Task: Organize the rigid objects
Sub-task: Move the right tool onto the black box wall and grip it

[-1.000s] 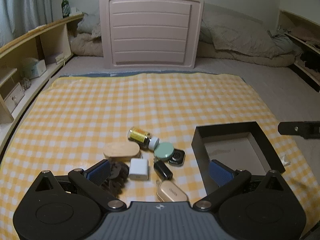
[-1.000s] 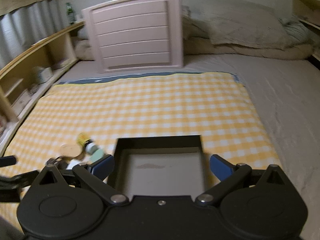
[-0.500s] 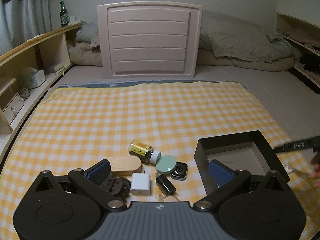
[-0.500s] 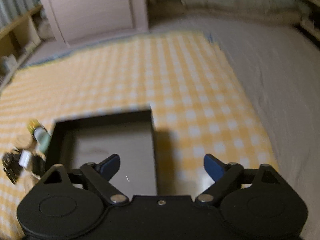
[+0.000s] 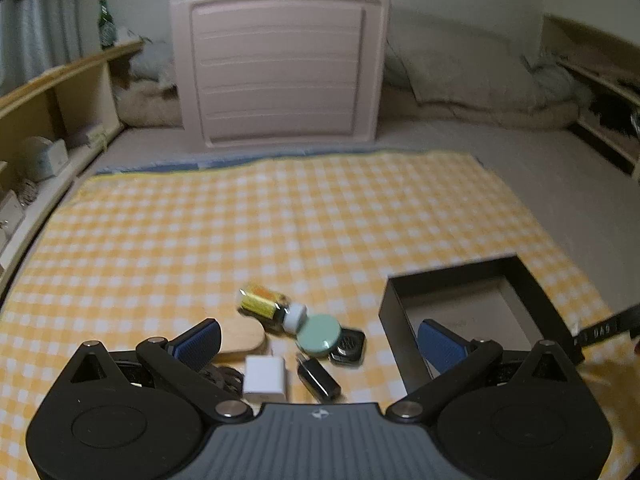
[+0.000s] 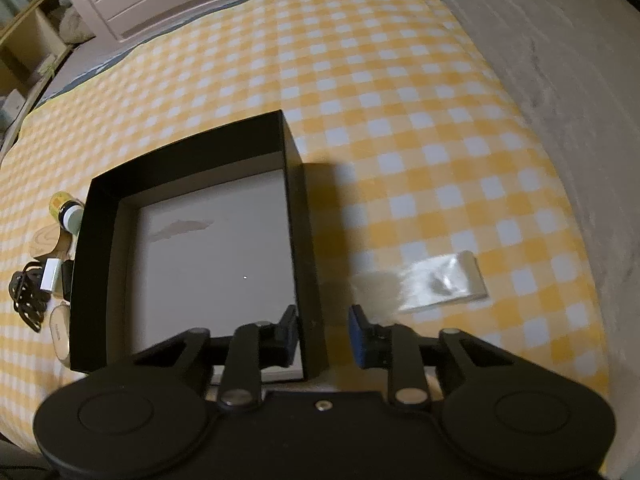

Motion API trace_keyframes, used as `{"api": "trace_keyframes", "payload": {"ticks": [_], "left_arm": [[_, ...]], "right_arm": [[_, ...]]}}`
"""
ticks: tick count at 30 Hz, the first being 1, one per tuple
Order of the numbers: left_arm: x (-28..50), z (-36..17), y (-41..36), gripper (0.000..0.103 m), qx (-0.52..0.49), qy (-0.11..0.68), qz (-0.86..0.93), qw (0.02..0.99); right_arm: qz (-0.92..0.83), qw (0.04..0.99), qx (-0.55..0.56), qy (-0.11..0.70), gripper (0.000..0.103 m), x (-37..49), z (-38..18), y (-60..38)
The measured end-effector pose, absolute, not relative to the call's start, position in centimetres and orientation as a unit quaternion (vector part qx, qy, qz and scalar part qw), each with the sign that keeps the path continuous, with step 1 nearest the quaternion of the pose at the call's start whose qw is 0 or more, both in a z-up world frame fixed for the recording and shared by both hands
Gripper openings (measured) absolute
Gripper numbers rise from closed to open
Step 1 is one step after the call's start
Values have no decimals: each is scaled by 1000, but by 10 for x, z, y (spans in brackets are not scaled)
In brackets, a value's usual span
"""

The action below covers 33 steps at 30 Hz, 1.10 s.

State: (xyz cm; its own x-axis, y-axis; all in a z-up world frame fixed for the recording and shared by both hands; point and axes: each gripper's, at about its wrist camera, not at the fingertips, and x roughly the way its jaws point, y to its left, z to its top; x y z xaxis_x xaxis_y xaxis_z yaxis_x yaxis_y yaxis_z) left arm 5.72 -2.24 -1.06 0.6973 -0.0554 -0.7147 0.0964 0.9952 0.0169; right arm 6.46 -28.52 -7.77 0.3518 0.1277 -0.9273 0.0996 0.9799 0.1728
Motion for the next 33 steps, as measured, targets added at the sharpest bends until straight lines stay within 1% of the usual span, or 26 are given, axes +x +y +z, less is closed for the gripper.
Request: {"api": "trace_keyframes", "payload": {"ticks": [3, 5, 7, 11, 14, 15, 25, 29, 33], "left_arm": [[62, -20, -26, 103, 32, 410, -51, 910], [65, -26, -28, 103, 41, 419, -58, 905], [68, -32, -29, 103, 52, 425, -63, 901], [74, -44, -26, 101, 60, 442, -68, 893], [80, -52, -21, 94, 46, 460, -83, 883], [82, -54, -19, 94, 42, 464, -89, 880], [101, -89, -5, 94, 38, 490, -200, 848], [107, -108, -6, 94, 71, 499, -214, 837], [111, -124, -6, 93, 73, 521, -224, 821]], "right_arm": [[19, 820, 82, 566, 16, 68, -76, -278], [26, 819, 78, 567, 6, 71, -76, -274], [26, 818, 69, 570, 5, 72, -76, -270], [15, 824, 34, 565, 3, 71, -74, -257], [13, 823, 31, 568, 3, 73, -76, -254], [13, 822, 31, 569, 3, 72, -76, -253], [22, 818, 28, 573, 3, 62, -73, -247], [22, 815, 39, 578, 4, 62, -73, -249], [22, 814, 41, 579, 4, 69, -74, -254]]}}
